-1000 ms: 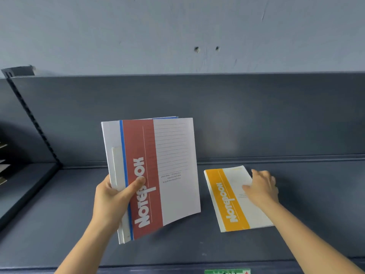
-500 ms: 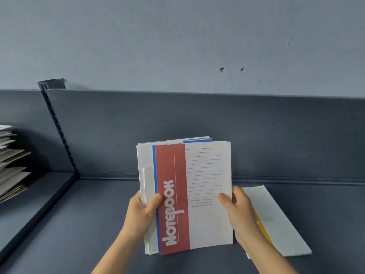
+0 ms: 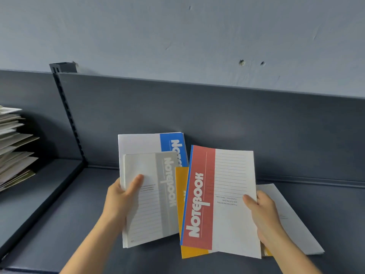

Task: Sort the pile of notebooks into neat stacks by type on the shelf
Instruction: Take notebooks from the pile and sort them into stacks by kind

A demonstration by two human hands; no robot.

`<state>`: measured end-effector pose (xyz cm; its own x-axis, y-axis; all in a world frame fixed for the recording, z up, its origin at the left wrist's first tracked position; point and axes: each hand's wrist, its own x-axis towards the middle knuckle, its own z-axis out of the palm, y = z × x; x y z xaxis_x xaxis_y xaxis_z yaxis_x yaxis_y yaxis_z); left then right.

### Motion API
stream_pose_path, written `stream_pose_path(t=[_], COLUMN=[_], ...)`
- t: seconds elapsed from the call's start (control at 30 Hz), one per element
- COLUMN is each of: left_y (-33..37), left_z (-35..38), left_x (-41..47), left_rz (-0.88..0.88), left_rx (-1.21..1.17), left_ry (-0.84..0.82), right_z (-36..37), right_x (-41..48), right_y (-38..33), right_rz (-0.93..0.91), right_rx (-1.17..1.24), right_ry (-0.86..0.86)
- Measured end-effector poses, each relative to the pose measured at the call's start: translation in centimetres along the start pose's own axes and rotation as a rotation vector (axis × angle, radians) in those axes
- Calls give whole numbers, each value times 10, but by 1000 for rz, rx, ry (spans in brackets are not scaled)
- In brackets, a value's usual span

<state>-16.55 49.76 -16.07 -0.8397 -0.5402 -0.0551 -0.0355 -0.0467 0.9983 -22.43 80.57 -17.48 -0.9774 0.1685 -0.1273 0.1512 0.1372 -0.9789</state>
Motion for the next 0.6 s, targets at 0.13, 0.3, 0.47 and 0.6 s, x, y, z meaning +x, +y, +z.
stream_pose_path(t=[0.13, 0.3, 0.47, 0.6], left_y=[-7, -17, -17, -20], left_z=[-14, 1, 7, 15], left_x=[3, -8, -9, -13], left_rz=[-76, -151, -155, -180], left_rx=[26, 33, -22, -95], left_ry=[-47, -85, -114, -179], right_z=[29, 50, 47, 61], right_x=[-6, -13, -12, -18], right_y=[5, 14, 11, 1], right_rz=[60, 74, 189, 269], right_rx=[5, -174, -101, 88], right_ry=[-61, -18, 12, -1])
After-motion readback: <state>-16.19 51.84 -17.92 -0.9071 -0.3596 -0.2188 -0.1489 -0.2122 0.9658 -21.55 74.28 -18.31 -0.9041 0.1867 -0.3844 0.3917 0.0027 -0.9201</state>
